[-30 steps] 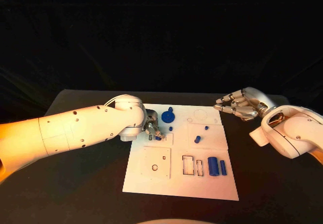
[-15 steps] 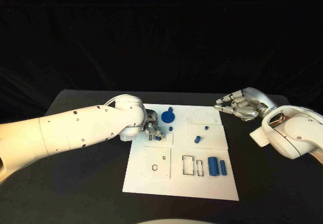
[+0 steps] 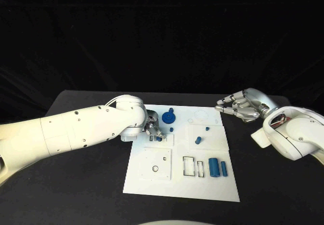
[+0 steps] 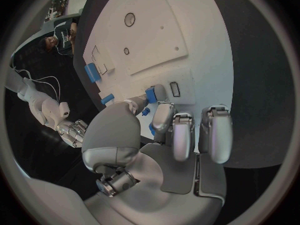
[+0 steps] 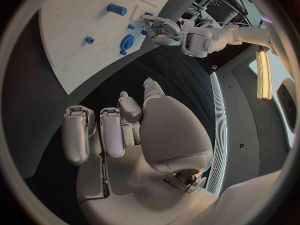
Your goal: Assemble the parts on the task board
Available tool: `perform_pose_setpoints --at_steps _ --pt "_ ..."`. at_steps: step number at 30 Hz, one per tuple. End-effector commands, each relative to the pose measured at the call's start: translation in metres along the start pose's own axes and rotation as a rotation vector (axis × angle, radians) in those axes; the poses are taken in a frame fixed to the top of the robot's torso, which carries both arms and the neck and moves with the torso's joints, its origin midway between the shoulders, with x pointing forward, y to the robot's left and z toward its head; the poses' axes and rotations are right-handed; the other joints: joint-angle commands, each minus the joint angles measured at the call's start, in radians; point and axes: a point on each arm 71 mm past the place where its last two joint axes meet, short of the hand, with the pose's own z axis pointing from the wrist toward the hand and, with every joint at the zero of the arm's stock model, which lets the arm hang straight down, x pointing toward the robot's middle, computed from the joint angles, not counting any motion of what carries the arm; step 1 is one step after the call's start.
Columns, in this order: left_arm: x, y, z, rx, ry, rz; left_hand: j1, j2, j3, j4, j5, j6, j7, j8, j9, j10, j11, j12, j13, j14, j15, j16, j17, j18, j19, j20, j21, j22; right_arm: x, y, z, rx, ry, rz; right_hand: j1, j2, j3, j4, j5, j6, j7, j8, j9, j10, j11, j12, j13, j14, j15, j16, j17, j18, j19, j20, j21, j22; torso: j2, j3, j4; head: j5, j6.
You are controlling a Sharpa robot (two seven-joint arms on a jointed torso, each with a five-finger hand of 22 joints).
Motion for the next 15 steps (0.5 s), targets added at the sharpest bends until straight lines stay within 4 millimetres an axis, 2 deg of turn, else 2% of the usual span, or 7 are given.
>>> perform_pose_setpoints --at_steps 1,15 --pt "0.0106 0.0063 0.0034 -0.077 0.061 0.027 -0.018 -0.002 -0.018 0.008 0.001 0.008 0.000 0.005 0.002 0.005 -0.002 0.007 0.001 0.103 -0.005 0.003 0.263 -0.013 0.065 -0.009 0.006 0.194 0.0015 0.0011 -0.0003 -0.010 0.017 -0.003 -0.003 0.009 -0.010 0.000 -0.007 0.006 -0.001 0.002 0.002 0.000 -0.008 -0.005 0.000 0.047 -0.009 -0.006 -0.002 0.018 -0.008 -0.001 -0.006 0.043 0.000 -0.0005 0.0003 0.000 -0.001" --pt "0.0106 0.0075 0.0040 -0.080 0.067 0.031 -0.044 -0.001 -0.089 0.028 0.001 0.011 -0.004 0.011 0.006 0.010 -0.005 0.013 0.007 0.103 -0.008 0.003 0.263 -0.014 0.068 -0.011 0.008 0.199 0.0013 0.0008 -0.0008 -0.010 0.021 -0.004 -0.007 0.006 -0.017 0.003 -0.008 0.006 -0.001 0.002 0.002 0.000 -0.008 -0.005 -0.001 0.046 -0.009 -0.007 -0.003 0.018 -0.008 -0.001 -0.007 0.043 0.000 -0.0005 -0.0004 0.001 0.000"
